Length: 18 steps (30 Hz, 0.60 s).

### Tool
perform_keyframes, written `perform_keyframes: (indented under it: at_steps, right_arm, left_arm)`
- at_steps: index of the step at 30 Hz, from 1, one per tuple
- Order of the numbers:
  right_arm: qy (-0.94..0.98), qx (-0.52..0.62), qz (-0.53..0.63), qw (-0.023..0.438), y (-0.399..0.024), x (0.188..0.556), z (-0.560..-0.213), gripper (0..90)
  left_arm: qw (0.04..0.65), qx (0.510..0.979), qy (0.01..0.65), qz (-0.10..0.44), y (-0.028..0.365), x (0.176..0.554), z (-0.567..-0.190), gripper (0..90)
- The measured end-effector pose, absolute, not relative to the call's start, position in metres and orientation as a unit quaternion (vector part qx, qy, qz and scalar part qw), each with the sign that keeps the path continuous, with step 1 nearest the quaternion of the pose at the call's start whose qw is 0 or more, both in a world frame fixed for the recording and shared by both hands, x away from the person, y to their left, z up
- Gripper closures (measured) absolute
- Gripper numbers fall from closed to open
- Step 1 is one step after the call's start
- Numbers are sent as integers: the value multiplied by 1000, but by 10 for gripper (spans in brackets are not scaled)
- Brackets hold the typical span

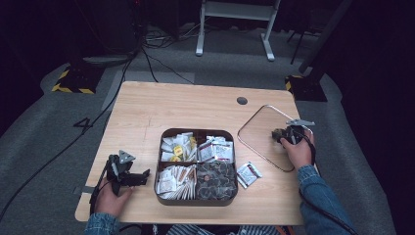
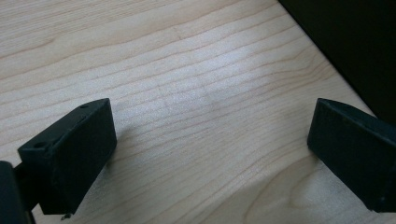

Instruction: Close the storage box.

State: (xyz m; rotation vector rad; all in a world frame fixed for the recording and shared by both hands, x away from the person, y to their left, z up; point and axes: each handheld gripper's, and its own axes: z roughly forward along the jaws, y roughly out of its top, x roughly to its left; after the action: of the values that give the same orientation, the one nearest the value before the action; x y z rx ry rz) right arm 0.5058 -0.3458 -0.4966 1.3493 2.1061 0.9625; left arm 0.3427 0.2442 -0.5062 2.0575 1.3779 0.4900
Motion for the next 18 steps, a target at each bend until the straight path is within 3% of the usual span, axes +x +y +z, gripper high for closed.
perform_keyframes:
  at_steps: [18]
  right_arm:
    - [765, 489, 359, 216, -350, 506, -489, 586]
  left_arm:
    - [304, 776, 520, 185, 244, 343, -506, 15]
